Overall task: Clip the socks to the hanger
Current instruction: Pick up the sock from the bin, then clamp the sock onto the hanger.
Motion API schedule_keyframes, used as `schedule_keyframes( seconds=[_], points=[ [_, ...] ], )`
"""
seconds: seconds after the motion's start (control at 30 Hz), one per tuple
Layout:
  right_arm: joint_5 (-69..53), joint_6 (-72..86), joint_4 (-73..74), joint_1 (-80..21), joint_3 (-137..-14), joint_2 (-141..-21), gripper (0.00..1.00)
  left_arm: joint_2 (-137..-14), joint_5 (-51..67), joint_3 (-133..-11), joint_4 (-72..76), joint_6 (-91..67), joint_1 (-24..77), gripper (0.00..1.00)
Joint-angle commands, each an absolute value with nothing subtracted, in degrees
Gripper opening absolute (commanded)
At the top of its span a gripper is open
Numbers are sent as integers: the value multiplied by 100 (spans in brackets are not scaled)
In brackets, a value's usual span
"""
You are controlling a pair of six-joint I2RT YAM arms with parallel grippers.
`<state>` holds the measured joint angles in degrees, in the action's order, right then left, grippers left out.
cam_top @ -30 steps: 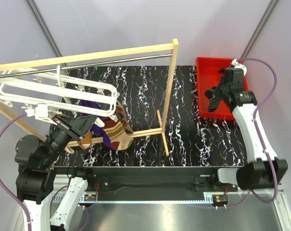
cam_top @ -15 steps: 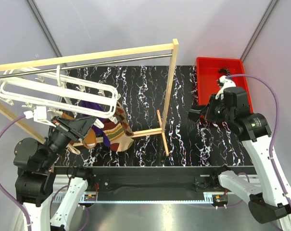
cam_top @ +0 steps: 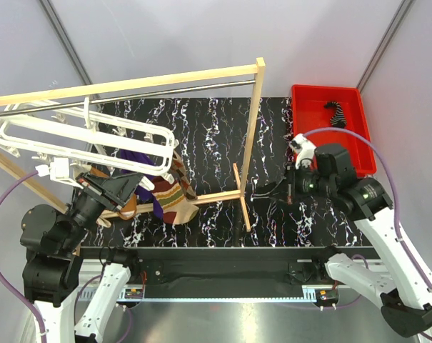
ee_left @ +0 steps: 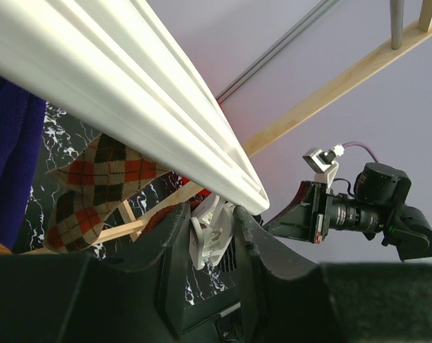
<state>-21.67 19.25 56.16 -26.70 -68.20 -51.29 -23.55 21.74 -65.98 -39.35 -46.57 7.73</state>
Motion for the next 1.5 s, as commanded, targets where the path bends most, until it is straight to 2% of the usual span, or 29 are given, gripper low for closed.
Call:
schedule_keyframes(
  seconds=[0.0, 0.23, 0.53, 0.77, 1.17, 1.47],
  points=[
    [-2970, 2188, 4774, -3031, -6680, -5063, 0, -2382, 2303, -6592, -4166, -4641, 800, 0],
    [-3314, 2531, 3842, -3638, -6767, -5299, 0, -2382, 2311, -6565, -4131, -4658, 809, 0],
    [-3181, 2496, 3525, -4016, -6733, -5572, 0, -2373, 2276, -6688, -4245, -4588, 800, 0],
    [-3761, 2619, 2743, -4297, -6732, -5642, 0, -2347, 2347, -6618, -4140, -4676, 809, 0],
    [-4051, 2549, 1960, -5176, -7461, -6582, 0, -2364, 2382, -6653, -4122, -4728, 800, 0],
    [-4289, 2566, 1503, -5449, -8121, -7144, 0, -2347, 2417, -6636, -4078, -4790, 809, 0]
  ],
)
